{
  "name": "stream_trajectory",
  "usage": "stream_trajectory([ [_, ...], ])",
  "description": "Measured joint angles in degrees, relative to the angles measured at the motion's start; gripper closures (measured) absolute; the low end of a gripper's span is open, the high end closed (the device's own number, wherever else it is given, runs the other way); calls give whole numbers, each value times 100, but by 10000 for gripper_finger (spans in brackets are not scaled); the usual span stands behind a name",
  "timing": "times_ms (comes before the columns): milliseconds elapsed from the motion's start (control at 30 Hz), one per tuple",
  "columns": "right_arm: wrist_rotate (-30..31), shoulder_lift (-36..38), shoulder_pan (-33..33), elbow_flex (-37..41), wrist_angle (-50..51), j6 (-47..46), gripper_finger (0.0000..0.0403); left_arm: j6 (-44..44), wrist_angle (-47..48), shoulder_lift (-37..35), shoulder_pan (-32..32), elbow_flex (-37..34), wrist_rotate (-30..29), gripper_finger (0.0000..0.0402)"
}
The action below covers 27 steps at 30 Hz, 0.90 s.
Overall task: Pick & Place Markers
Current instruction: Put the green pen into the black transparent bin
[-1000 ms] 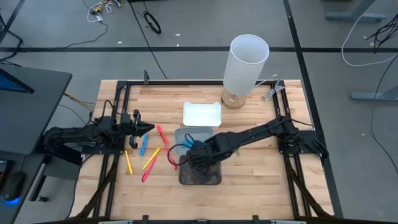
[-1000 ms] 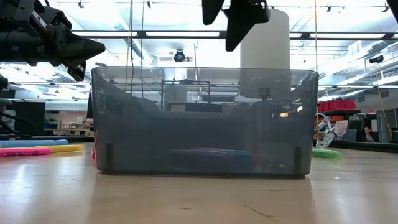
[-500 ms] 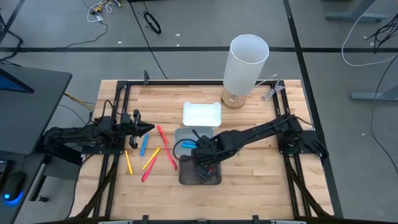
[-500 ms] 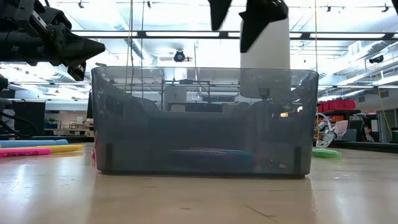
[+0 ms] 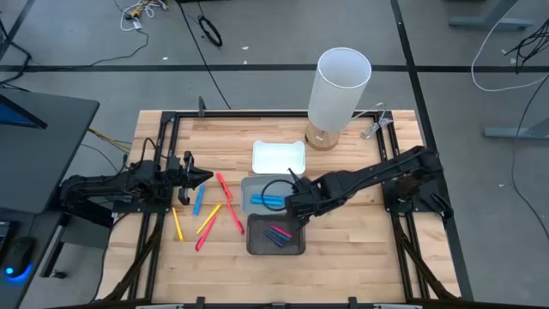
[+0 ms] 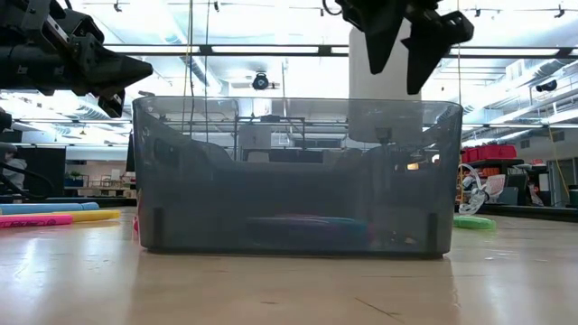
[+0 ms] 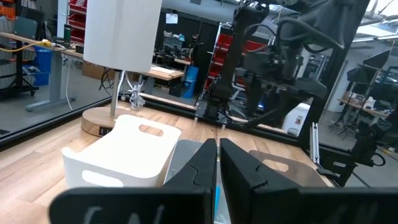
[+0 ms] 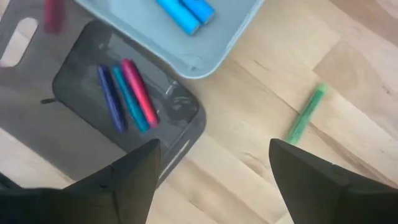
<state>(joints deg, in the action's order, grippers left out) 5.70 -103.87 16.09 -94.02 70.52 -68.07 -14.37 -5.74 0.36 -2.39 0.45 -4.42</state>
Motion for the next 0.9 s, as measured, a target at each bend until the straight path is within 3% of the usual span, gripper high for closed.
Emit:
stream_trajectory([
  [400, 163, 577, -429, 1007, -322, -27, 105, 0, 0, -2, 0, 0, 2, 378],
  [900, -230, 1008, -920, 1948, -418, -289, 105, 0, 0, -2, -1, 0, 2, 378],
])
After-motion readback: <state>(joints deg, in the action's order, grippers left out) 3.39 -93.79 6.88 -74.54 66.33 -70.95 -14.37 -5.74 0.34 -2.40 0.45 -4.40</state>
